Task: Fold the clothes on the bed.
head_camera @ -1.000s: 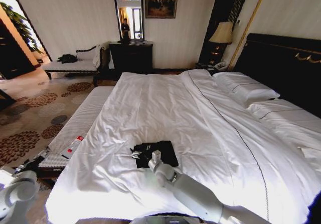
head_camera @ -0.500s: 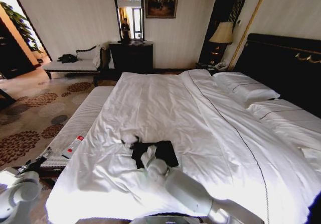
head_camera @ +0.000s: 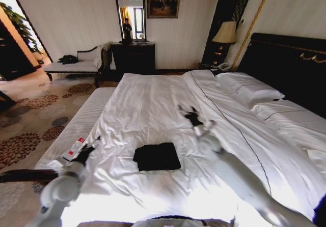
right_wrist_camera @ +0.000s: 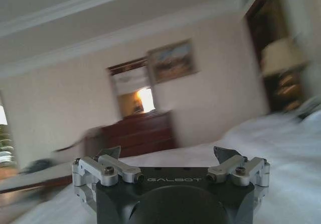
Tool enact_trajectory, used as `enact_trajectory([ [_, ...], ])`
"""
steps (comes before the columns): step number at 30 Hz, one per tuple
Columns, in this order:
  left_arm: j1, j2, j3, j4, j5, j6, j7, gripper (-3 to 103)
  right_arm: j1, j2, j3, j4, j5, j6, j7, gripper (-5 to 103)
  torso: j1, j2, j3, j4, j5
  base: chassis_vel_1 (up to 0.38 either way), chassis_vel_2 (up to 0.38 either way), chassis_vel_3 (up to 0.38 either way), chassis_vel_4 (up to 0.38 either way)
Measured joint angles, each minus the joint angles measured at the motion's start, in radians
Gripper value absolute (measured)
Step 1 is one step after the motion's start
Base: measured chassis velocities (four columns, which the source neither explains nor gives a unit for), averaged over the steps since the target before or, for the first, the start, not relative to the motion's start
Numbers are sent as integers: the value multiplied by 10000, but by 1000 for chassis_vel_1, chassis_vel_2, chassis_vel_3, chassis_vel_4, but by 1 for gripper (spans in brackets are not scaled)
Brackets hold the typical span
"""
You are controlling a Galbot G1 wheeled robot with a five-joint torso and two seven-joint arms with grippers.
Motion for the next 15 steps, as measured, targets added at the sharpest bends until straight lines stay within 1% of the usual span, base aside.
enact_trajectory([
  [1,-4,8,76,-215,401,39,-26,100,-454,-77,429,223,-164,6,-16,100,0,0,-1,0,-3,0,0,0,0],
  [2,-4,8,76,-215,401,39,-26,100,-454,-77,429,223,-164,6,-16,100,0,0,-1,0,-3,0,0,0,0],
  [3,79,16,113,-551,1362,41,-19,100,-1397,-156,1134,661,-474,58,-37,100,-1,0,-1,-4,-3,0,0,0,0],
  [4,342,-10,46,-769,2685,-199,100,100,-2539,-111,1862,1225,-973,156,-57,100,-1,0,0,0,6,0,0,0,0],
  [5,603,-52,-31,-824,3582,-486,224,100,-3375,49,2439,1706,-1499,230,-78,100,0,1,-1,3,4,0,0,0,0],
  [6,603,-52,-31,-824,3582,-486,224,100,-3375,49,2439,1706,-1499,230,-78,100,0,1,-1,3,4,0,0,0,0],
  [7,961,-134,-66,-847,4401,-837,361,100,-4362,362,3070,2312,-2164,260,-111,100,-1,1,-1,8,-3,0,0,0,0],
  [8,1313,-197,-40,-889,4757,-1055,426,100,-5181,698,3524,2797,-2699,282,-172,100,-1,2,-2,6,-11,0,0,0,0],
  [9,1694,-267,33,-987,4868,-1192,439,100,-5808,1018,3822,3135,-3106,304,-223,100,-1,1,-1,5,-12,0,0,0,0],
  [10,2092,-328,116,-1122,4858,-1286,442,100,-6591,1531,4127,3568,-3670,334,-306,100,-2,2,-1,5,-12,0,0,0,0],
  [11,2092,-328,116,-1122,4858,-1286,442,100,-6591,1531,4127,3568,-3670,334,-306,100,-2,2,-1,5,-12,0,0,0,0],
  [12,2529,-386,209,-1307,4786,-1383,443,100,-7364,2260,4356,4008,-4309,465,-411,100,-3,2,-2,5,-12,0,0,0,0],
  [13,2668,-399,234,-1374,4763,-1413,445,100,-7568,2502,4407,4124,-4513,521,-447,100,-3,2,-3,4,-11,0,0,0,0],
  [14,3211,-383,315,-1631,4676,-1494,543,100,-8240,3511,4552,4541,-5250,698,-606,100,-6,3,-3,1,-5,0,0,0,0],
  [15,3211,-383,315,-1631,4676,-1494,543,100,-8240,3511,4552,4541,-5250,698,-606,100,-6,3,-3,1,-5,0,0,0,0],
])
